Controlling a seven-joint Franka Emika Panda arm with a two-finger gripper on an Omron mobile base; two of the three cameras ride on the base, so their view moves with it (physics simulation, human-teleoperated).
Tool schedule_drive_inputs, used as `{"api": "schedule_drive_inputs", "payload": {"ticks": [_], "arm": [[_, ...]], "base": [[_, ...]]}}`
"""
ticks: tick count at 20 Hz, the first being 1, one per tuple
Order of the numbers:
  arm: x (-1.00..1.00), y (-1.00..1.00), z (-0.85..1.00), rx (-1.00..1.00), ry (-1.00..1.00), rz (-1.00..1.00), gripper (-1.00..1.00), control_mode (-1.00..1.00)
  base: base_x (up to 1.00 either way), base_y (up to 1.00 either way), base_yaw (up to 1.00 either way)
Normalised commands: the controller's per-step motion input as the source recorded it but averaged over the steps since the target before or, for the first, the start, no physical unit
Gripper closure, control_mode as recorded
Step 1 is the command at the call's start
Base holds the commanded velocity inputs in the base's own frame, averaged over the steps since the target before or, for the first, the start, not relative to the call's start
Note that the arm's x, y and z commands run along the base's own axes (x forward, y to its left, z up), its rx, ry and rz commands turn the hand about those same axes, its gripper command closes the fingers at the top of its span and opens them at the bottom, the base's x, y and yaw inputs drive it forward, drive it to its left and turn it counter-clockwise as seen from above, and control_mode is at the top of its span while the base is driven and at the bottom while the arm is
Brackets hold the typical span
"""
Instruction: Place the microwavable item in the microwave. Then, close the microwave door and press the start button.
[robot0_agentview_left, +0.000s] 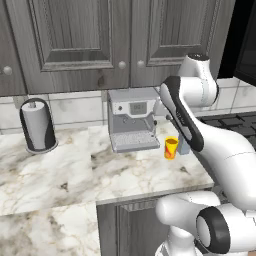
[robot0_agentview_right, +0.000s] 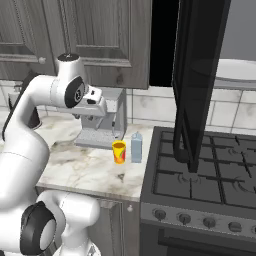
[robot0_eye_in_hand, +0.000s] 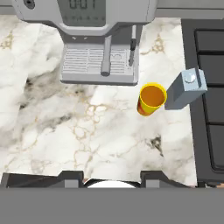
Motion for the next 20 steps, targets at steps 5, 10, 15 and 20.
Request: {"api": "schedule_drive_inputs", "payload": {"ticks": [5,10,15,20], "arm": [[0.0,0.02,-0.28,-0.02,0.0,0.0,-1.0,-1.0],[0.05,-0.36,-0.99,0.0,0.22,-0.03,-1.0,-1.0],[0.41,-0.18,-0.51,-0.03,0.19,0.01,-1.0,-1.0],[0.35,0.01,-0.08,-0.21,0.09,0.15,-1.0,-1.0]], "base": [[0.0,0.0,0.0],[0.0,0.0,0.0],[0.0,0.0,0.0],[0.0,0.0,0.0]]}}
